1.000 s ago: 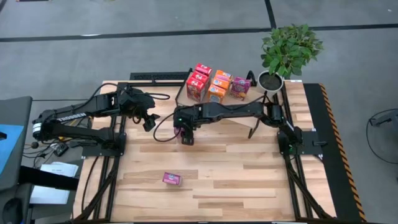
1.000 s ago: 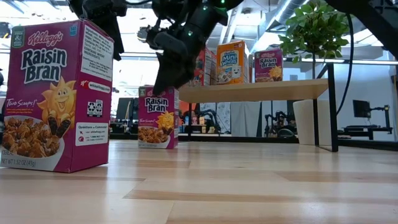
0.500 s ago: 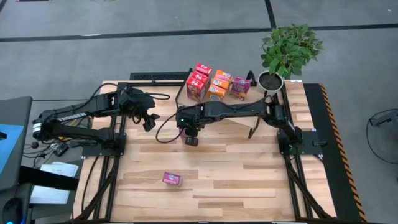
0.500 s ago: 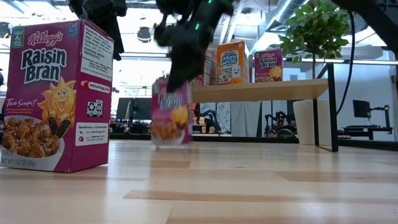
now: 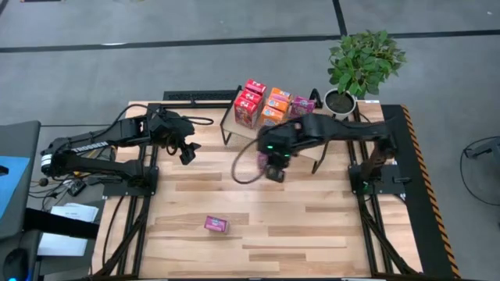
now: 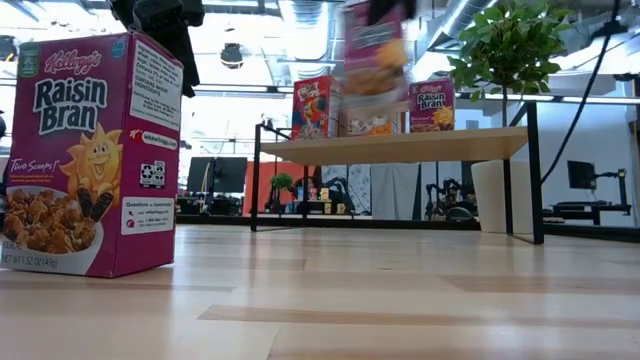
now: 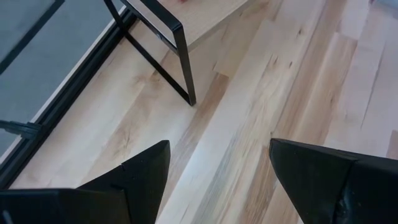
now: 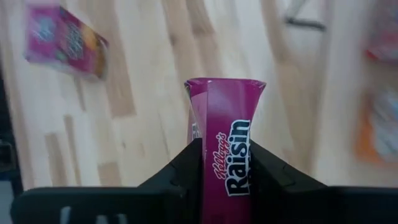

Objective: Stack cereal on shelf
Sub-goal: Put the top purple cereal box on the shelf aligned with the other purple cereal box

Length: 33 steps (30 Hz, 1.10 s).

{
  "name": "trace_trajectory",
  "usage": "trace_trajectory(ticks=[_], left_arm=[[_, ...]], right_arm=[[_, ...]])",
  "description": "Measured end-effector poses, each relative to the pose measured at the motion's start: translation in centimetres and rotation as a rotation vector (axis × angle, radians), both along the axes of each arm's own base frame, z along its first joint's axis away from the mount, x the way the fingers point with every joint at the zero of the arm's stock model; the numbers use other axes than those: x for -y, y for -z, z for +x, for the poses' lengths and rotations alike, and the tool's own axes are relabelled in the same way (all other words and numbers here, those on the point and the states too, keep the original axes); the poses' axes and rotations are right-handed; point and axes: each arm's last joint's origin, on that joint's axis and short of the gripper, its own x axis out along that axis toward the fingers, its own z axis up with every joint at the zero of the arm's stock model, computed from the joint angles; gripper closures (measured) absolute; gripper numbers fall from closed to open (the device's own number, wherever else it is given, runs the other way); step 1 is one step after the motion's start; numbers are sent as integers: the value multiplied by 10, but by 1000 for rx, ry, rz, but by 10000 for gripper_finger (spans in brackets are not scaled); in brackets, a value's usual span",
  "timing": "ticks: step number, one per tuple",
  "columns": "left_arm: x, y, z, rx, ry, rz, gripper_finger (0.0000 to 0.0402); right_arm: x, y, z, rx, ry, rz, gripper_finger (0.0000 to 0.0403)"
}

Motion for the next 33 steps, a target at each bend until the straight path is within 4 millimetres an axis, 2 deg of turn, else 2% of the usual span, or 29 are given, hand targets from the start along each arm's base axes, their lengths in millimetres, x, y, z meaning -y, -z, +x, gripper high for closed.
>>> trace_trajectory(ticks=[10,15,20,26,33], left_arm=[[0,0,0,2,-2,-2,136],[0,0,0,4,-6,-6,136],[0,0,0,5,-7,-6,136],[0,0,0,5,-8,-7,136],[0,0,0,15,-25,-23,136]], right_arm=[[-12,-45,-79,-42,142,-65,283],[-8,-65,-107,38,174,-84,286],[5,-79,-131,103,220,-140,285],[28,-75,-152,87,315,-188,286],[44,-50,-156,-1,354,-206,285]])
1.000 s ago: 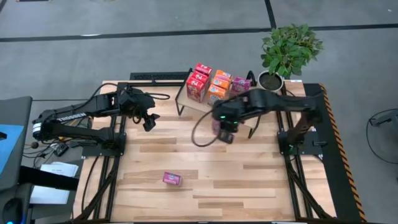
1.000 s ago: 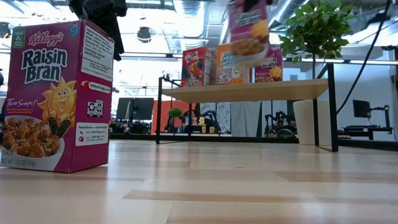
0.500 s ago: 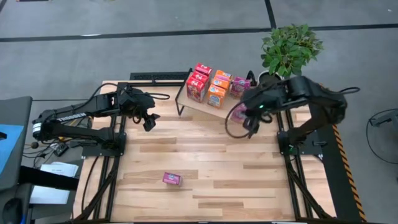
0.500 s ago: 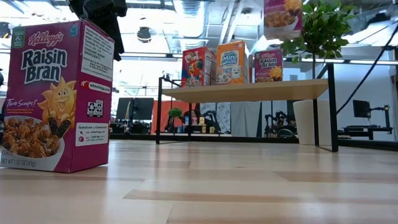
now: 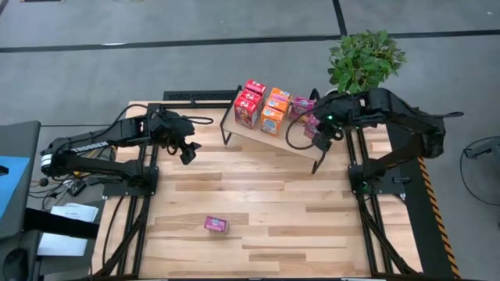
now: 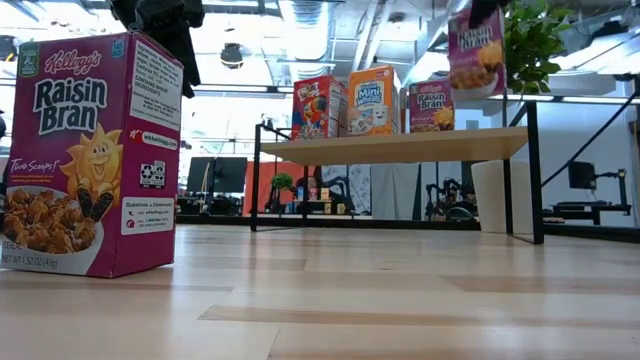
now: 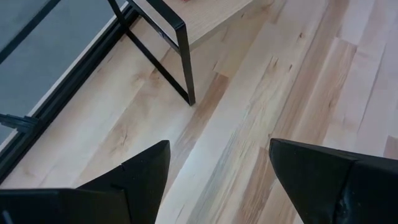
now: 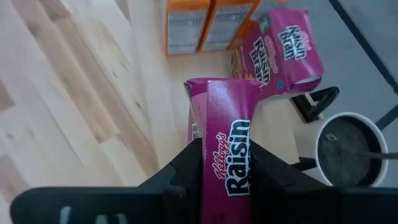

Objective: Stack cereal on shelf
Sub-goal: Put the top purple cereal box on the shelf aligned with the other purple cereal box

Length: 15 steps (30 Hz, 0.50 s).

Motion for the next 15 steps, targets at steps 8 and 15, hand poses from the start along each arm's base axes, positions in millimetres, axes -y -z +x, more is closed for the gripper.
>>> trace_trajectory(ticks=[8,15], left_arm=[[0,0,0,1,-1,-1,136],[0,0,0,1,-1,-1,136]], right_arm=[[8,22,1,51,-32,13,285],[14,16,-10,132,-4,5,285]])
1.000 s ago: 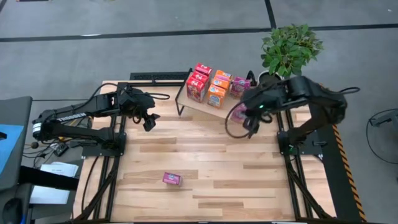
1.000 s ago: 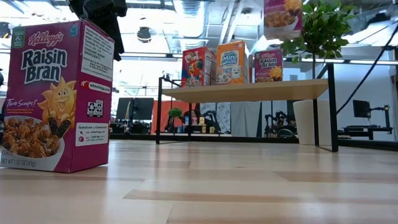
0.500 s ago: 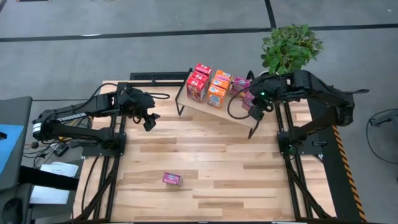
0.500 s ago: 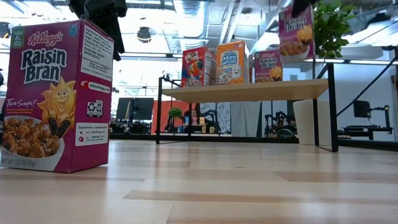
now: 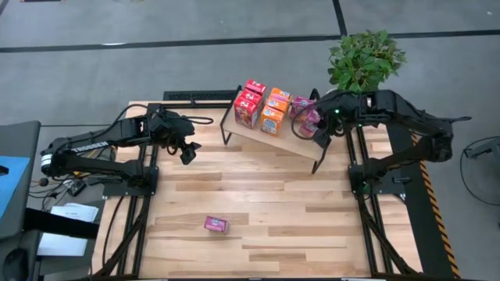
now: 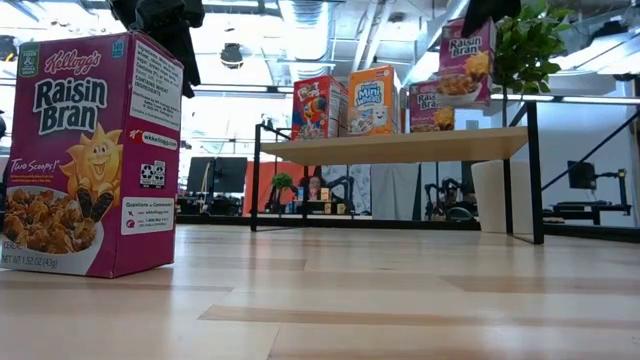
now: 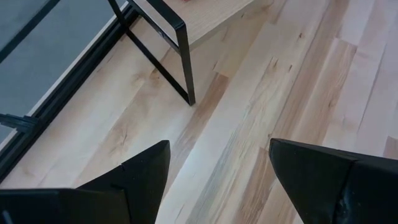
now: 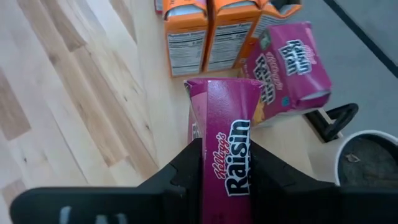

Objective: Stack cereal on shelf
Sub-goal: Put the top purple cereal box on the shelf aligned with the other purple cereal box

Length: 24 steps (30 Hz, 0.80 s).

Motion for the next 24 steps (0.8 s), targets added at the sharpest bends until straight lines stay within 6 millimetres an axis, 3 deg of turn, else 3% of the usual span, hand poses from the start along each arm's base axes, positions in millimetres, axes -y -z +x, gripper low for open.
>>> trace_trajectory(ticks=[12,24], left_arm=[[0,0,0,0,0,0,136],[0,0,0,11,-12,-19,136]], right_arm=[[9,-5,-4,44,7,-25,285],[11,-3,5,34,-26,-37,285]])
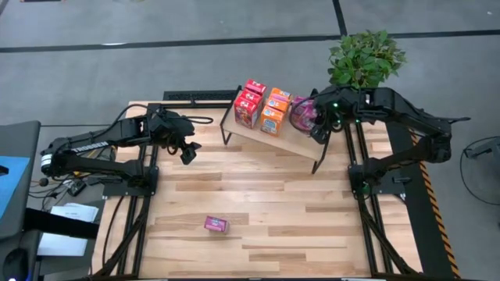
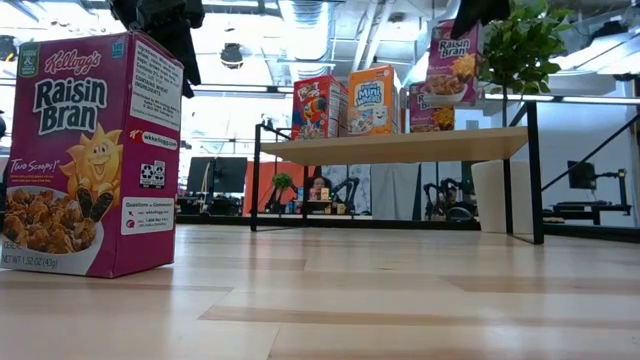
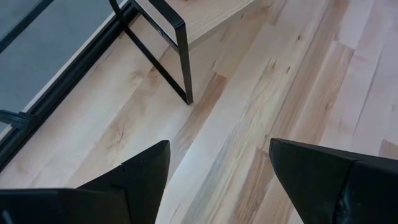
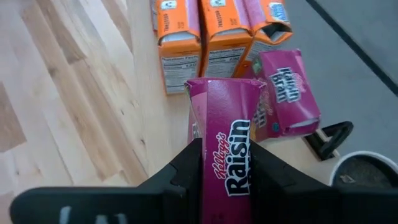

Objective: Stack cereal on shelf
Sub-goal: Put the top purple cereal box on the shelf aligned with the other purple cereal box

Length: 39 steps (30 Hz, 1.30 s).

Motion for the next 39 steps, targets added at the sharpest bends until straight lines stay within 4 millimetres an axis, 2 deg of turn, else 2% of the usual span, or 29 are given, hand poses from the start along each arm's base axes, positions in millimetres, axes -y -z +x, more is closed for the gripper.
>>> trace_trajectory(ticks=[20,31,39], left_arm=[[0,0,0,5,-6,-7,136],[0,0,0,9,-18,-15,136],[0,0,0,10,-24,-17,136]], right_arm=[[12,-1,10,42,-49,-33,285],[28,27,23,46,-43,25,285],[42,36,21,31,14,26,285]])
